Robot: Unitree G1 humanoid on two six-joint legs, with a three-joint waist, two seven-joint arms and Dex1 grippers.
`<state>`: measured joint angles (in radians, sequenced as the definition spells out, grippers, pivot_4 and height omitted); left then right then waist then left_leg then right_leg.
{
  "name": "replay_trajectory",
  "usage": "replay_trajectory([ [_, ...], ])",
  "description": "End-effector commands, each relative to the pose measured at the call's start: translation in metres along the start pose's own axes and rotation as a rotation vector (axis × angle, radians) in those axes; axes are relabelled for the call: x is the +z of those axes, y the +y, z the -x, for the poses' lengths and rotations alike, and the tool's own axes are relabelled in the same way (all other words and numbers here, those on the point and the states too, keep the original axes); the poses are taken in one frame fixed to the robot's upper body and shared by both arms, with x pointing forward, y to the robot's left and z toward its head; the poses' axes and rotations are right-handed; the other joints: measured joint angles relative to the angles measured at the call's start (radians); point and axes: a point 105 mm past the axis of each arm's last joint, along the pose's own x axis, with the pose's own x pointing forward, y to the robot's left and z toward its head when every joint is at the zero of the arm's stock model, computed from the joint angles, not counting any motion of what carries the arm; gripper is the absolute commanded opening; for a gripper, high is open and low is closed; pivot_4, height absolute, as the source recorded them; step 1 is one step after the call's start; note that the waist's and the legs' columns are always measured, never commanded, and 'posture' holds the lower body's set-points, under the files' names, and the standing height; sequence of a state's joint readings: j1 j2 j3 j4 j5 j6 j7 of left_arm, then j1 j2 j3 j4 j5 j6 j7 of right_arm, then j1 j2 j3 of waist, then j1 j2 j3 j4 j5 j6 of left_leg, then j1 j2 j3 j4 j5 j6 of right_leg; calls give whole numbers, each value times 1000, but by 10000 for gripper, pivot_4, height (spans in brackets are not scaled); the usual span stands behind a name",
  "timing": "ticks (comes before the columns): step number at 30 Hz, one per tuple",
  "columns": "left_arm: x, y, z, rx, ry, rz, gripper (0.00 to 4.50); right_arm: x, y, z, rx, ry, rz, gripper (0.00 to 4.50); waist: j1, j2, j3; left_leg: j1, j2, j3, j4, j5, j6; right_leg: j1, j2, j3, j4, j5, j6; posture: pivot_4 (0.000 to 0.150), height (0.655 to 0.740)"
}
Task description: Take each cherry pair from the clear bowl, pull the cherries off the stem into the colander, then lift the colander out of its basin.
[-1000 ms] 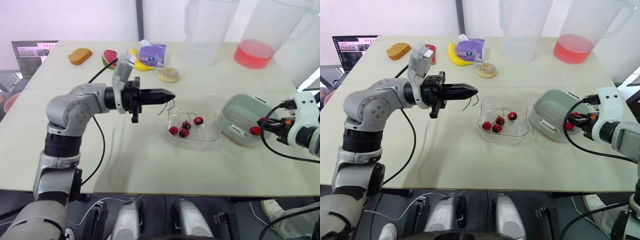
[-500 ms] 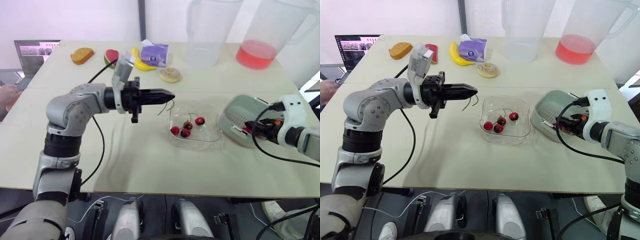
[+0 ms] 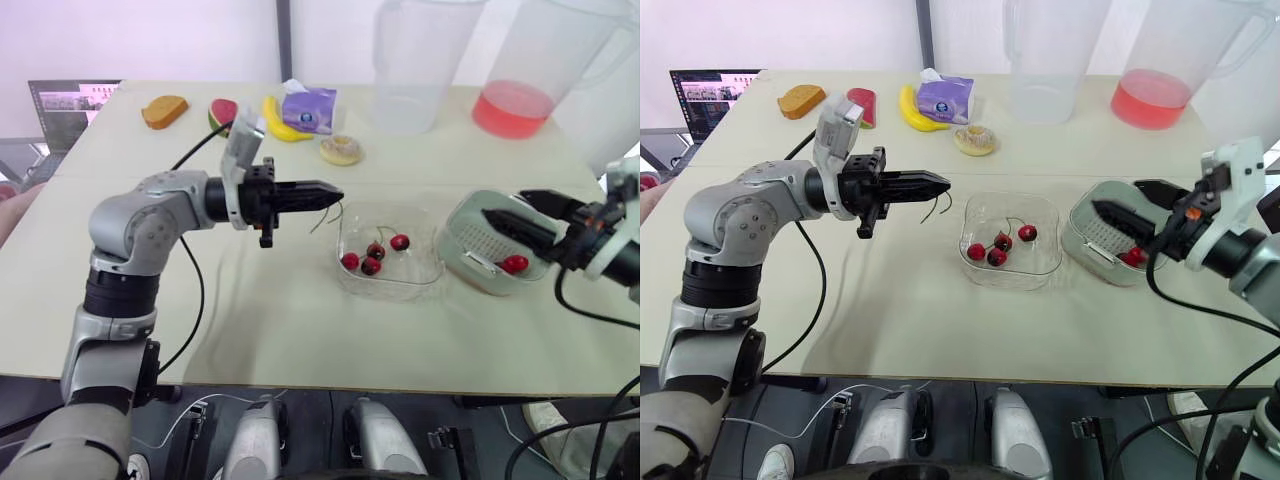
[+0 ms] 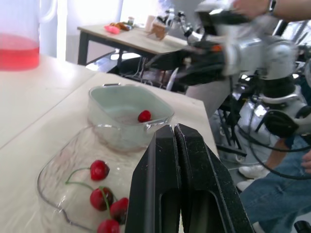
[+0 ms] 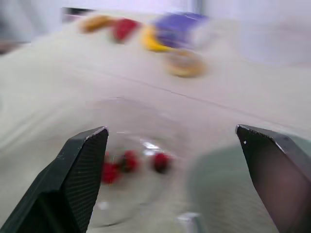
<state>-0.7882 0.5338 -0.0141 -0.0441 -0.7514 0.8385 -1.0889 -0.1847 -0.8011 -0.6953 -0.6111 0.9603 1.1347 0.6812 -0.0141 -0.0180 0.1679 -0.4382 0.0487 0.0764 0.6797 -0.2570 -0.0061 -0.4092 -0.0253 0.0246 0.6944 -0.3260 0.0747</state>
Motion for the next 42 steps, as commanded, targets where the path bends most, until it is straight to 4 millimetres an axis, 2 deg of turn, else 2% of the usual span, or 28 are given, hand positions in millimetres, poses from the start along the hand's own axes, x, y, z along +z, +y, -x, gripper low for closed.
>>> replay_trajectory([
  [1, 3, 3, 10, 79, -4, -41, 0, -2, 30, -4, 149, 28, 92, 44683, 0, 0, 0, 1, 0, 0, 0, 0, 0, 1, 0, 0, 0, 0, 0, 1500, 7400],
  [4, -4, 13, 22, 191, -6, -8, 0, -18, 40, -9, 199, 106, 133, 44683, 0, 0, 0, 2, 0, 0, 0, 0, 0, 1, -1, 0, 0, 0, 0, 1500, 7400],
  [8, -21, 32, 50, 406, 22, 44, 0, -32, 46, -15, 251, 177, 173, 44683, -1, 0, 0, 2, 0, 0, 0, 0, 0, 2, -1, 0, -1, 0, 0, 1500, 7400],
  [15, -48, 66, 109, 791, 35, 151, 0, -30, 45, -22, 291, 205, 218, 44683, 3, -1, 0, 2, 0, 0, 0, 0, 0, 2, -2, 0, -1, 0, 0, 1500, 7400],
  [19, -70, 74, 133, 918, 38, 202, 0, -23, 48, -26, 313, 199, 237, 44683, 3, -1, 0, 2, 0, 0, 0, 0, 0, 2, -2, 0, -1, 0, 0, 1500, 7400],
  [27, -97, 80, 166, 1067, -26, 303, 0, -14, 60, -31, 377, 204, 229, 44683, 3, -1, 0, 2, 0, 0, 0, 0, 0, 2, -3, -1, -1, 0, 0, 1500, 7400],
  [34, -115, 80, 174, 1109, 17, 326, 0, -11, 64, -32, 391, 210, 224, 44683, 2, -1, 0, 2, 0, 0, 0, 0, 0, 2, -4, -1, -1, 0, 0, 1500, 7400],
  [36, -118, 80, 175, 1113, 27, 322, 5970, -8, 66, -33, 396, 200, 225, 45000, 2, -1, 0, 2, 1, 0, 0, 0, 0, 2, -4, -1, -1, 0, 0, 1500, 7400],
  [38, -118, 80, 175, 1114, 26, 315, 14021, -6, 67, -33, 398, 197, 223, 45000, 2, -1, 0, 2, 1, 0, 0, 0, 0, 2, -4, -1, -1, 0, 0, 1500, 7400],
  [42, -114, 81, 177, 1118, 31, 261, 35845, -5, 68, -33, 398, 196, 222, 45000, 3, -1, 0, 2, 1, 0, 0, 0, 0, 2, -4, -1, -1, 0, 0, 1500, 7400],
])
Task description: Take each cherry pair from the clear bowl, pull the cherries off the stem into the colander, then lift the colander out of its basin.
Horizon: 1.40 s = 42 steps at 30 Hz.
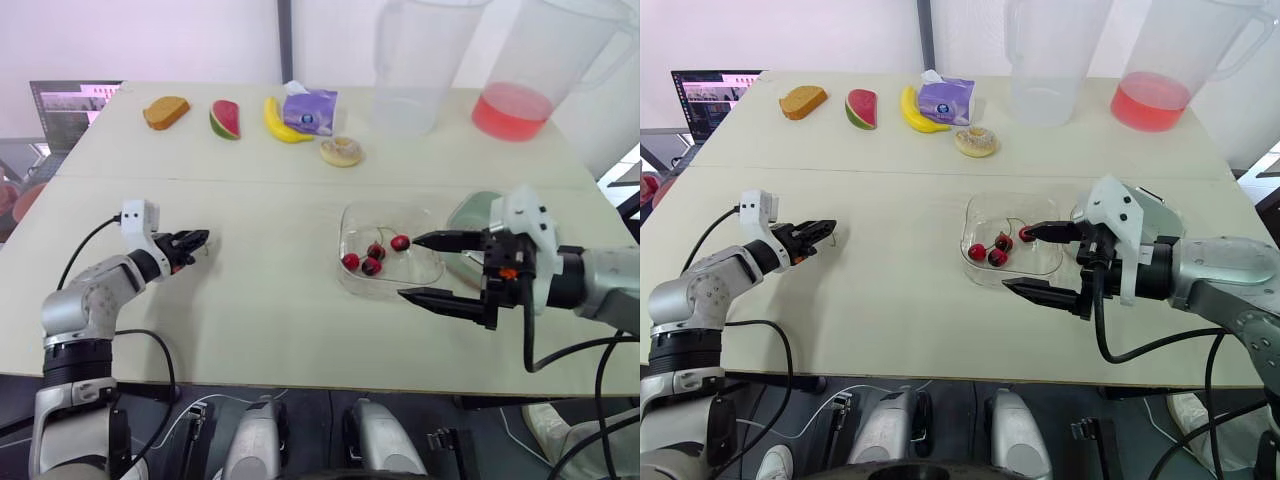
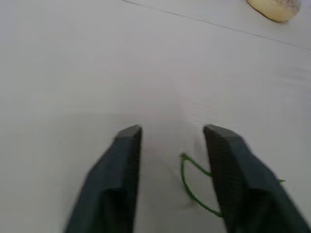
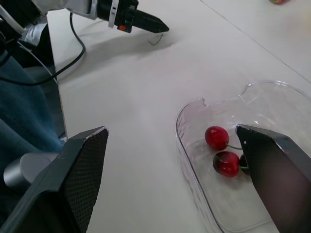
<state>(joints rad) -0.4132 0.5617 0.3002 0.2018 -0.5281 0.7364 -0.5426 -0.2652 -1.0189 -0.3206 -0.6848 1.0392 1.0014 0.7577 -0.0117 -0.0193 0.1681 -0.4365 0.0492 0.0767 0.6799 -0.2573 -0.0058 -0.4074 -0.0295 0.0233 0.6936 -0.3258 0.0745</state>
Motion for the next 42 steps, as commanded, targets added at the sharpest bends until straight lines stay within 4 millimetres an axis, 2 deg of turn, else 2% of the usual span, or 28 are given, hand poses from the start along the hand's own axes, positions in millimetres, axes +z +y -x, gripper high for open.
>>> replay_trajectory([
  [1, 10, 1, 2, -1, -47, -39, 41447, 9, 3, 2, -1, -7, 45, 45000, 0, 0, 0, 0, 0, 0, 0, 0, 0, 0, 0, 0, 0, 0, 0, 1500, 7400],
  [2, 11, 2, 2, -2, -54, -33, 44241, 10, 4, 2, 0, -10, 44, 45000, 0, 0, 0, 0, 0, 0, 0, 0, 0, 0, 0, 0, 0, 0, 0, 1500, 7400],
  [7, 15, 7, 1, 13, -47, -99, 44241, 13, 3, 2, -4, -22, 43, 45000, 0, 0, 0, 0, 0, 0, 0, 0, 0, 0, 0, 0, 0, 0, 0, 1500, 7400],
  [10, 31, -1, -2, -22, -89, -143, 44241, 14, 2, 2, -11, -22, 38, 45000, 2, 0, 0, 0, 0, 0, 0, 0, 0, 0, 0, 0, 0, 0, 0, 1500, 7400],
  [14, 70, -48, -2, -220, -185, -307, 44241, 10, -1, 2, -33, -20, 18, 45000, 3, -1, 0, 0, 0, 0, 0, 0, 0, 0, 0, -1, 0, 0, 0, 1500, 7400],
  [17, 88, -92, 9, -427, -220, -418, 44241, 10, -3, 2, -47, -20, 1, 45000, 1, -1, 0, -1, 0, 0, 0, 0, 0, 0, 0, -1, -1, 0, 0, 1500, 7400],
  [21, 80, -132, 30, -693, -129, -527, 44241, 11, -4, 2, -44, -19, -5, 45000, -7, 0, 0, 0, 0, 1, -1, 0, 0, 0, 0, 0, -1, 0, 0, 1500, 7400],
  [24, 51, -158, 61, -959, 68, -673, 44241, 13, -14, 1, -81, -6, -6, 45000, -13, 1, 0, 1, 1, 1, -1, 0, 0, 0, 2, 1, -1, 0, 0, 1500, 7400],
  [26, 42, -161, 66, -1014, 122, -729, 44241, 15, -22, 0, -105, 12, -3, 45000, -8, 1, 0, 2, 1, 2, -2, 0, 0, 0, 1, 1, -1, 0, 0, 1500, 7400],
  [31, 38, -167, 63, -1058, 124, -747, 44241, 16, -39, -10, -144, 70, -5, 45000, -1, 1, 0, 3, 0, 2, -2, 0, 1, 2, 1, 1, -3, 0, -1, 1500, 7400],
  [41, 42, -171, 52, -1059, 81, -731, 44241, -1, -51, -58, 39, 370, 112, 45000, -6, 1, 0, 1, 1, 3, -2, -1, 3, -1, 2, 1, -4, 0, -1, 1500, 7400],
  [42, 42, -171, 52, -1059, 78, -730, 44849, -3, -55, -61, 43, 392, 131, 42152, -6, 1, 0, 1, 1, 3, -2, -1, 3, -1, 2, 1, -3, 0, -1, 1500, 7400],
])
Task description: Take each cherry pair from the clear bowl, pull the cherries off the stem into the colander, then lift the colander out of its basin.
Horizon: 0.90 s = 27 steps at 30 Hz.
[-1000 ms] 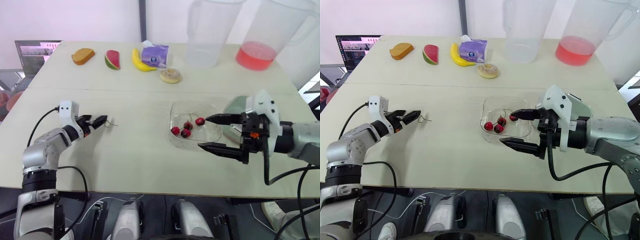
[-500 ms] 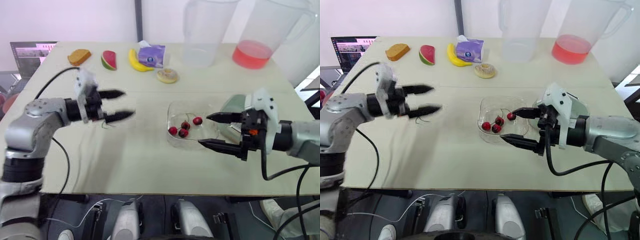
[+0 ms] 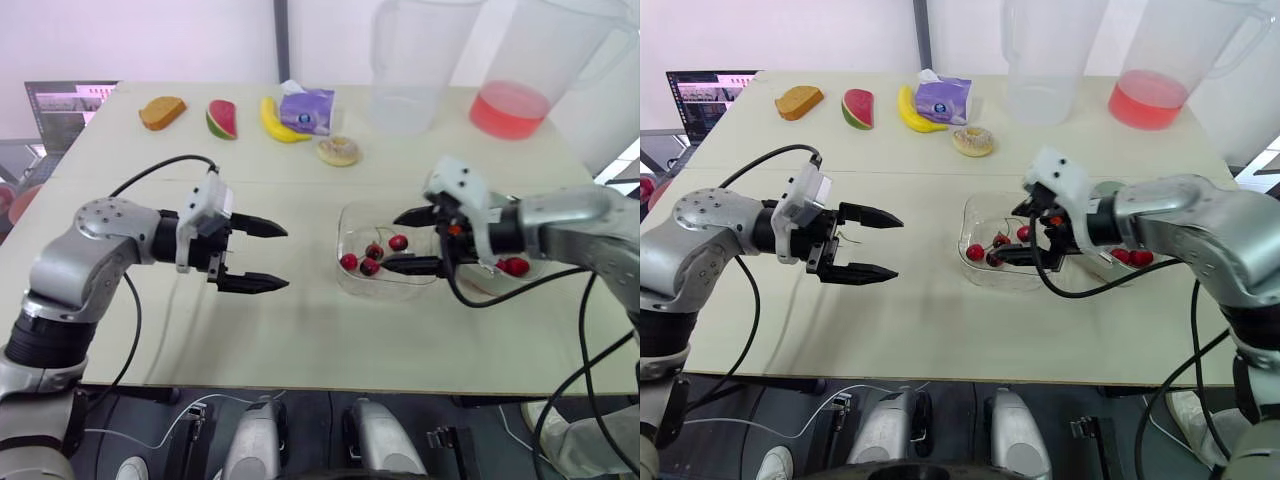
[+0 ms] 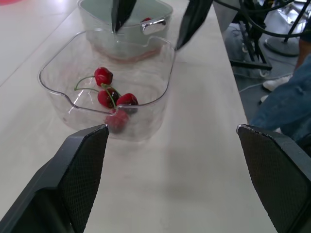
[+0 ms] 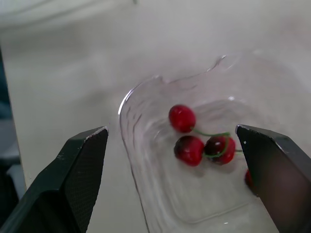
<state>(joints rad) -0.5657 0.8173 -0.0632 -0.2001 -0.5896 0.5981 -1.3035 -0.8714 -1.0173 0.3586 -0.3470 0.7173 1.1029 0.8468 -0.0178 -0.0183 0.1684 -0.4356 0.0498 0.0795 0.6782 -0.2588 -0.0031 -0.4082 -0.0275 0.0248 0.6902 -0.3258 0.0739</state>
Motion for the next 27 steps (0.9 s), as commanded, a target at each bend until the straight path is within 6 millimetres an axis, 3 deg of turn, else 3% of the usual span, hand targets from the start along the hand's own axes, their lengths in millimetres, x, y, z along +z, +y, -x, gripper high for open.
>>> replay_trajectory([
  [1, 10, 2, 1, 12, -14, -56, 45000, 3, -10, -8, -2, 58, 91, 39237, 1, 0, 0, 0, 0, 0, 0, 0, 0, 0, 0, 0, 0, 0, 0, 1500, 7400],
  [3, 11, 2, 1, 14, -17, -56, 45000, 1, -16, -13, 1, 90, 123, 33085, 3, 0, 0, 0, 0, 0, 0, 0, 0, 0, 0, 0, 0, 0, 0, 1500, 7400],
  [15, 10, 3, -2, 25, -22, -48, 45000, -18, -30, -37, 6, 183, 172, 33085, 4, 0, 0, -3, 0, 0, 2, 0, 0, -1, 0, -1, 1, 0, 0, 1500, 7400],
  [27, 9, 5, -5, 35, -24, -48, 45000, -32, -19, -53, 52, 217, 162, 33085, 4, 0, 0, -3, 0, -1, 2, 0, 0, -1, 0, -1, 1, 0, 0, 1500, 7400],
])
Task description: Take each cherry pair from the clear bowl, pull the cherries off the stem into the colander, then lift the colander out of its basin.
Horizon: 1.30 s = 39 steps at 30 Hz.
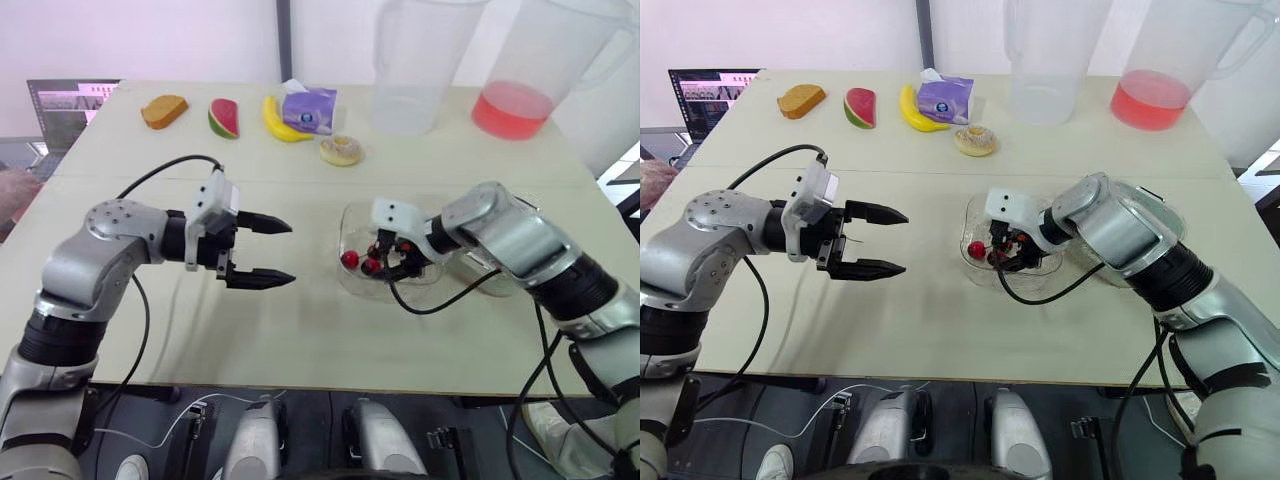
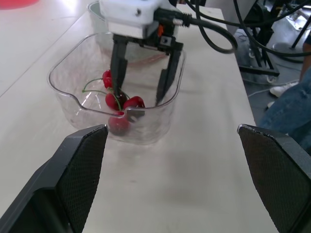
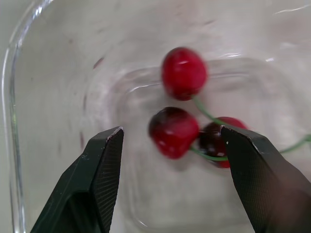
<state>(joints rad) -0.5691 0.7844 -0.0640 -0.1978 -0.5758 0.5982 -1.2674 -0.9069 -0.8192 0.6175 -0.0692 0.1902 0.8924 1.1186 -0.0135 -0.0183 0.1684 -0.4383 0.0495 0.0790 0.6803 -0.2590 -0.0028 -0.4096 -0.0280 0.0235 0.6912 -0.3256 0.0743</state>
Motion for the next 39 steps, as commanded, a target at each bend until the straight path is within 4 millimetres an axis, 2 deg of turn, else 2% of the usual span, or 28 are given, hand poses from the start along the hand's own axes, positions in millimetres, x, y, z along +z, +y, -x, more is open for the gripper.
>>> replay_trajectory([
  [1, 9, 2, 0, 6, -8, -48, 45000, 5, 1, 2, -16, -6, 33, 33085, 0, 0, 0, 0, 0, 0, 0, 0, 0, 0, 0, 0, 0, 0, 0, 1500, 7400],
  [9, 9, 4, -1, 11, -9, -50, 45000, 2, -1, -4, -31, -3, 24, 33085, 0, 0, 0, 0, 0, 0, 0, 0, 0, 0, 0, 0, 0, 0, 0, 1500, 7400],
  [12, 10, 4, -1, 11, -11, -50, 45000, 4, -1, -4, -36, -6, 31, 25054, 0, 0, 0, 0, 0, 0, 0, 0, 0, 0, 0, 0, 0, 0, 0, 1500, 7400],
  [15, 10, 5, -1, 11, -12, -49, 45000, 6, -1, -4, -39, -17, 37, 11162, 0, 0, 0, 0, 0, 0, 0, 0, 0, 0, 0, 0, 0, 0, 0, 1500, 7400],
  [16, 10, 6, -1, 11, -13, -48, 45000, 8, -1, -4, -41, -23, 41, 8253, 0, 0, 0, 0, 0, 0, 0, 0, 0, 0, 0, 0, 0, 0, 0, 1500, 7400],
  [17, 10, 6, -1, 11, -14, -46, 45000, 9, -1, -3, -41, -26, 45, 7240, 0, 0, 0, 0, 0, 0, 0, 0, 0, 0, 0, 0, 0, 0, 0, 1500, 7400],
  [23, 10, 7, -1, 9, -15, -41, 45000, 15, -3, 5, -62, -48, 63, 6611, 0, 0, 0, 0, 0, 0, 0, 0, 0, 0, 0, 0, 1, 0, 0, 1500, 7400],
  [27, 10, 7, -2, 9, -18, -42, 45000, 28, -5, 25, -93, -96, 128, 6611, 1, 0, 0, 0, 0, 0, 0, 0, 0, 0, 0, 0, 1, 0, 0, 1500, 7400],
  [33, 17, 13, -2, 28, -60, -30, 45000, 36, 4, 61, -166, -78, 483, 6611, 2, 0, 0, 0, -1, 0, 0, 0, 0, 0, 0, -1, 1, 0, 0, 1500, 7400],
  [39, 32, 20, -4, 41, -137, 12, 45000, 56, 17, 74, -321, -129, 976, 6611, -3, 0, 0, 0, 0, 0, 1, 0, 0, 0, 1, 0, 1, 0, 0, 1500, 7400],
])
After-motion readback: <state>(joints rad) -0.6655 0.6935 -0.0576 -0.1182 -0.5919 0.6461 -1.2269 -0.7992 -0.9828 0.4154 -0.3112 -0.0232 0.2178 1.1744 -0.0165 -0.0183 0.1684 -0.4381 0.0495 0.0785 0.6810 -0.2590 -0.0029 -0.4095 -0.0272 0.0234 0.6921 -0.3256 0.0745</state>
